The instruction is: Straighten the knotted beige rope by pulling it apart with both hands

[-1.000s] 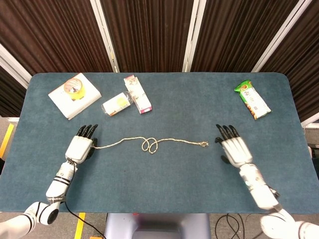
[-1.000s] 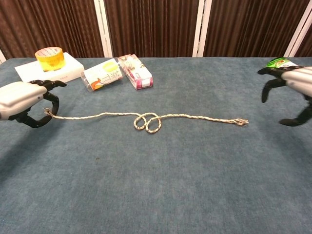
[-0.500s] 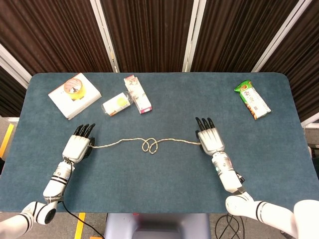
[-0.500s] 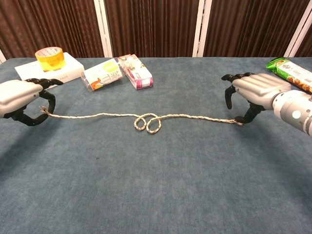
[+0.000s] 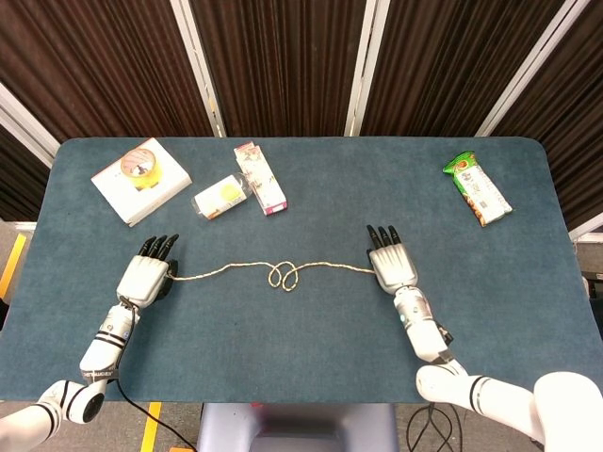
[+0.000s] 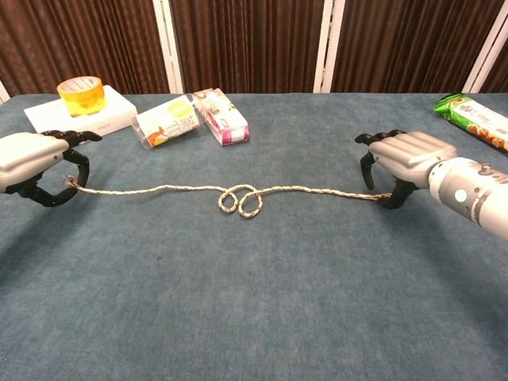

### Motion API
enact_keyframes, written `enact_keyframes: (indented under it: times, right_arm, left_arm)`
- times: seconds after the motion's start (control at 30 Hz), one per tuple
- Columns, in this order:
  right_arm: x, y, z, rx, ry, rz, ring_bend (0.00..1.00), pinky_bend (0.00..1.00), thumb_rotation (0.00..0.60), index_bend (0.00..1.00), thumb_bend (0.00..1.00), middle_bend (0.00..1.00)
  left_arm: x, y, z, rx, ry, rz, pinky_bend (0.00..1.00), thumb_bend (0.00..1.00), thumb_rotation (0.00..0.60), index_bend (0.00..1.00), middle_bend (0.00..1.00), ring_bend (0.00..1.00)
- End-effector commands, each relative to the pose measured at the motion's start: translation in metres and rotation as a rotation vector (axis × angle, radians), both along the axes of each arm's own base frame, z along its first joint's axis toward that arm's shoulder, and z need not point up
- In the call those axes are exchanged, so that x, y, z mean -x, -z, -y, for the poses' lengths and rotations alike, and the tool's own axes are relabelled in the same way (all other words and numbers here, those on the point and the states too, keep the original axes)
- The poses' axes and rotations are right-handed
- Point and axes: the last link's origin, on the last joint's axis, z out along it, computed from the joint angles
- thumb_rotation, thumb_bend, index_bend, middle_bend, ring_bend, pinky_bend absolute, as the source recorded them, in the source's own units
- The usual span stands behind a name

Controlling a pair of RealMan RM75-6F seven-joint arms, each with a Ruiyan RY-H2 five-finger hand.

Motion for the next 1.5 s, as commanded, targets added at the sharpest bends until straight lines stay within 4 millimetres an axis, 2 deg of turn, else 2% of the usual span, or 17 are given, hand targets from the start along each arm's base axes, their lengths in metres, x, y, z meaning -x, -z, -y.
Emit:
enact_keyframes:
  times: [0.03,0.73,1.03,1.17,1.5]
  right_arm:
    - [0.000,0.003,0.000,-0.003,-0.003,-0.012,0.00,0.00,0.600,0.61,0.41,0.00]
    - [0.000,0.009,0.003,-0.008,0.012,-0.033,0.00,0.00,0.600,0.69,0.49,0.00]
    - [0.003,0.004,0.006,0.007,0.016,-0.033,0.00,0.00,0.600,0.74,0.52,0.02]
    - [0.008,-0.009,0.008,0.033,0.020,-0.029,0.00,0.00,0.600,0.75,0.54,0.03]
    - [0.043,-0.072,0.006,0.125,0.069,-0.025,0.00,0.00,0.600,0.76,0.54,0.03]
  left_arm:
    - [0.001,-0.001,-0.001,-0.001,-0.001,0.000,0.09,0.48,0.600,0.55,0.03,0.00]
    - [0.006,-0.005,-0.003,0.005,-0.023,0.012,0.09,0.47,0.600,0.55,0.02,0.00]
    - [0.007,-0.008,-0.003,-0.005,-0.020,0.013,0.09,0.47,0.600,0.55,0.02,0.00]
    - [0.009,-0.013,-0.003,-0.017,-0.021,0.008,0.09,0.47,0.600,0.55,0.02,0.00]
    - [0.022,-0.033,-0.003,-0.054,-0.048,-0.006,0.10,0.47,0.600,0.55,0.03,0.00]
